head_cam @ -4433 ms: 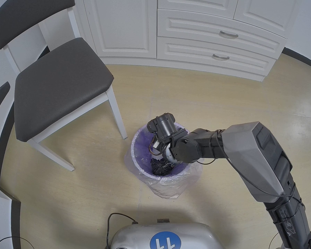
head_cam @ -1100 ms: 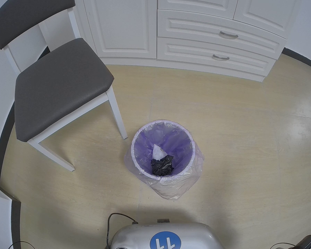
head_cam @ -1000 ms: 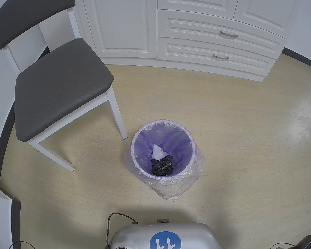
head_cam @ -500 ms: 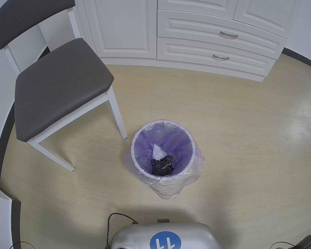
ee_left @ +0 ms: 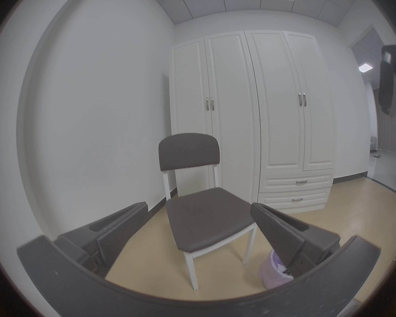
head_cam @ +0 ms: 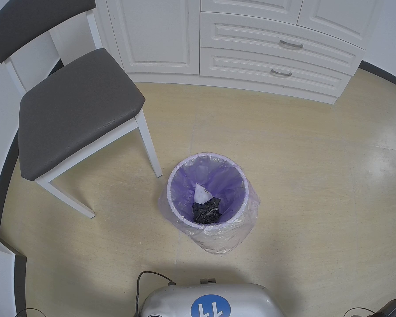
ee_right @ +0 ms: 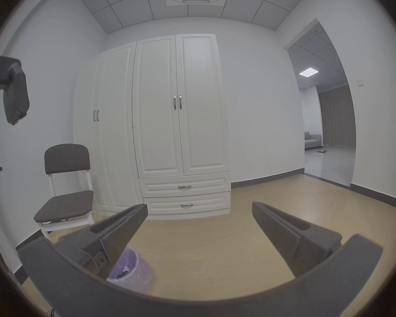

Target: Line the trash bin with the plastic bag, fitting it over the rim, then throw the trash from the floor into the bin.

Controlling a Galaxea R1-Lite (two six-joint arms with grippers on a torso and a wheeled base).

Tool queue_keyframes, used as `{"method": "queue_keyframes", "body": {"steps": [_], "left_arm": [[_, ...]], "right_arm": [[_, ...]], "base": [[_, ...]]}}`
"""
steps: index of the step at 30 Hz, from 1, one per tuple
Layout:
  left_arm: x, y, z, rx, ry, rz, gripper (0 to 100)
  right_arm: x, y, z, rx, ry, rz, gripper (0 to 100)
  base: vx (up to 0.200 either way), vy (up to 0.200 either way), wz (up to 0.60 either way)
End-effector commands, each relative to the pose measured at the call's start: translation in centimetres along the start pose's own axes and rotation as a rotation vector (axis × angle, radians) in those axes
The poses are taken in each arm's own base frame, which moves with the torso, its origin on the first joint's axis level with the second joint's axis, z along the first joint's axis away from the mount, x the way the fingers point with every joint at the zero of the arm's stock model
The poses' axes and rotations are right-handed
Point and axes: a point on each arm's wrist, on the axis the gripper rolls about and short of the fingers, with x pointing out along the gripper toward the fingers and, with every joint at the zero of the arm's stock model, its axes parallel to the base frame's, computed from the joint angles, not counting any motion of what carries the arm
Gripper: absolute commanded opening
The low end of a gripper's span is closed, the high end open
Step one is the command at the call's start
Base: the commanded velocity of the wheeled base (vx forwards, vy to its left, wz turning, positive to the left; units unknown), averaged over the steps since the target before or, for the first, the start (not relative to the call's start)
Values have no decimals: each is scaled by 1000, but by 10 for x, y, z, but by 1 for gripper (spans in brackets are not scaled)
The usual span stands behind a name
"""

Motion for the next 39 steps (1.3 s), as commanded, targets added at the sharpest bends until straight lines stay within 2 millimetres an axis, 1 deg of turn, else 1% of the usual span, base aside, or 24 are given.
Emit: {"method": "queue_keyframes", "body": {"steps": [1, 7, 10, 11, 13, 17, 21, 23, 26, 30, 35, 39], "left_arm": [[-6, 0, -21, 7, 30, -4, 100], [-9, 0, -44, 24, 86, -9, 100], [-11, -1, -53, 31, 104, -1, 100], [-11, -1, -53, 29, 104, -1, 100], [-15, -1, -64, 35, 114, 4, 100], [-18, -1, -72, 35, 121, -19, 100], [-20, -1, -80, 36, 132, -32, 100], [-21, -1, -86, 40, 147, -34, 100], [-21, -2, -92, 40, 168, -56, 100], [-23, -2, -107, 45, 206, -67, 100], [-27, -2, -114, 47, 228, -69, 100], [-28, -2, -116, 48, 242, -71, 100]], "right_arm": [[-1, -1, -13, -1, 26, -5, 100], [-1, -2, -18, 19, 36, -5, 100], [-1, -2, -18, 19, 37, -5, 100], [-1, -2, -18, 19, 36, -5, 100], [-1, -2, -18, 20, 36, -5, 100], [-1, -2, -18, 21, 37, -7, 100], [0, -2, -23, 25, 52, -8, 100], [0, -3, -28, 20, 66, -22, 100], [0, -3, -33, 20, 54, -48, 100], [0, -4, -38, 25, 19, -50, 100], [0, -4, -40, 26, 22, -51, 100], [0, -4, -40, 26, 22, -49, 100]], "base": [[0, 0, 0], [0, 0, 0], [0, 0, 0], [0, 0, 0], [0, 0, 0], [0, 0, 0], [0, 0, 0], [0, 0, 0], [0, 0, 0], [0, 0, 0], [0, 0, 0], [0, 0, 0]]}}
